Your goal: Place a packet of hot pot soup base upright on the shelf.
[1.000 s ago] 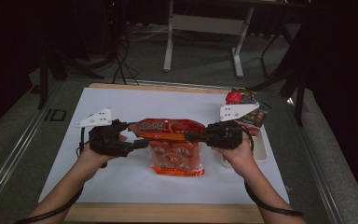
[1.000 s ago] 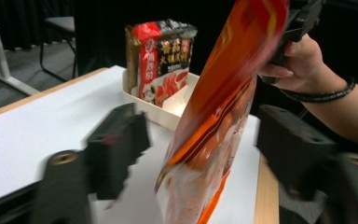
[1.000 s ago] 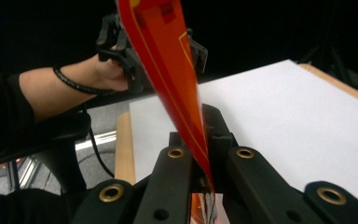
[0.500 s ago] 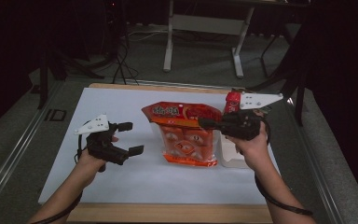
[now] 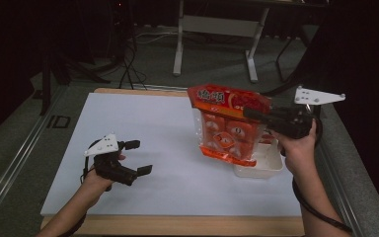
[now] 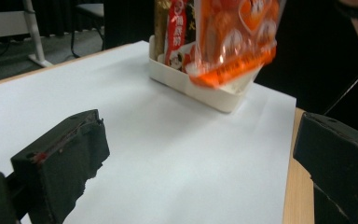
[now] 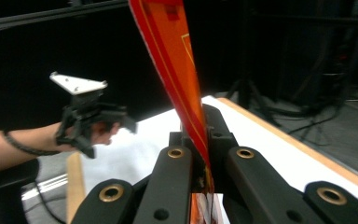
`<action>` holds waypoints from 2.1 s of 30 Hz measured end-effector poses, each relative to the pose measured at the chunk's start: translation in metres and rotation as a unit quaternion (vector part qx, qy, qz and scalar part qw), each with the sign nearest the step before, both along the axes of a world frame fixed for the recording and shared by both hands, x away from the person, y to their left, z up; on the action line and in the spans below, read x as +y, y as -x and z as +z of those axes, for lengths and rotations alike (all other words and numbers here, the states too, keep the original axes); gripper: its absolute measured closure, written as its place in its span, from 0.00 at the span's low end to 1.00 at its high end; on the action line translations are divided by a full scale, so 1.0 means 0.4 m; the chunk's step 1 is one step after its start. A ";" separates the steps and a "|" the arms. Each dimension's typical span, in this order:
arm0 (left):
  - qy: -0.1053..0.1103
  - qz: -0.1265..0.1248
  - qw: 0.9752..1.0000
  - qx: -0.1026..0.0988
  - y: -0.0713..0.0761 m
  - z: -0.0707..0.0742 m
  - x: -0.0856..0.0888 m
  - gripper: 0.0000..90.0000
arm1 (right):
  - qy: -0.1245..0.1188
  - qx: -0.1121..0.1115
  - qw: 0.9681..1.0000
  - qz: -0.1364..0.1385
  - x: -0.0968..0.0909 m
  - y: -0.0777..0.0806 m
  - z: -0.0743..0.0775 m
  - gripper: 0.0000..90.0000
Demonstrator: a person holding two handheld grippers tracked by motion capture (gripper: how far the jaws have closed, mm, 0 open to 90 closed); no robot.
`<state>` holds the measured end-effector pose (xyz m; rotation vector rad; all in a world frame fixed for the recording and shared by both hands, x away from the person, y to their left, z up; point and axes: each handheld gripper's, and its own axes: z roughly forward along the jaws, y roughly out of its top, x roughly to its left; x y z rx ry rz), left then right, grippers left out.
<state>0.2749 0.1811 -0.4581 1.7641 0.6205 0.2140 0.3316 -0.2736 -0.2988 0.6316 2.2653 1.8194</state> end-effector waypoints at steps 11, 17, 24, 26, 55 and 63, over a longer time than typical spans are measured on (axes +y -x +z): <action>-0.015 0.007 1.000 0.003 0.020 -0.048 -0.012 0.02 | -0.011 -0.001 0.998 -0.060 -0.124 -0.009 0.007 1.00; -0.015 0.008 1.000 0.006 0.035 -0.070 -0.012 0.02 | -0.010 0.006 0.997 -0.079 -0.169 -0.013 -0.013 1.00; -0.027 0.023 0.999 0.017 0.052 -0.098 0.000 0.02 | -0.009 0.017 0.995 -0.095 -0.205 -0.019 -0.037 1.00; -0.025 0.030 0.999 0.020 0.056 -0.102 0.009 0.02 | -0.009 0.021 0.995 -0.097 -0.211 -0.020 -0.044 1.00; -0.017 0.037 0.999 0.027 0.051 -0.119 0.024 0.02 | -0.027 0.081 0.989 -0.125 -0.228 -0.069 -0.219 1.00; -0.019 0.037 0.999 0.029 0.050 -0.124 0.024 0.02 | -0.041 0.081 0.986 -0.141 -0.238 -0.059 -0.251 1.00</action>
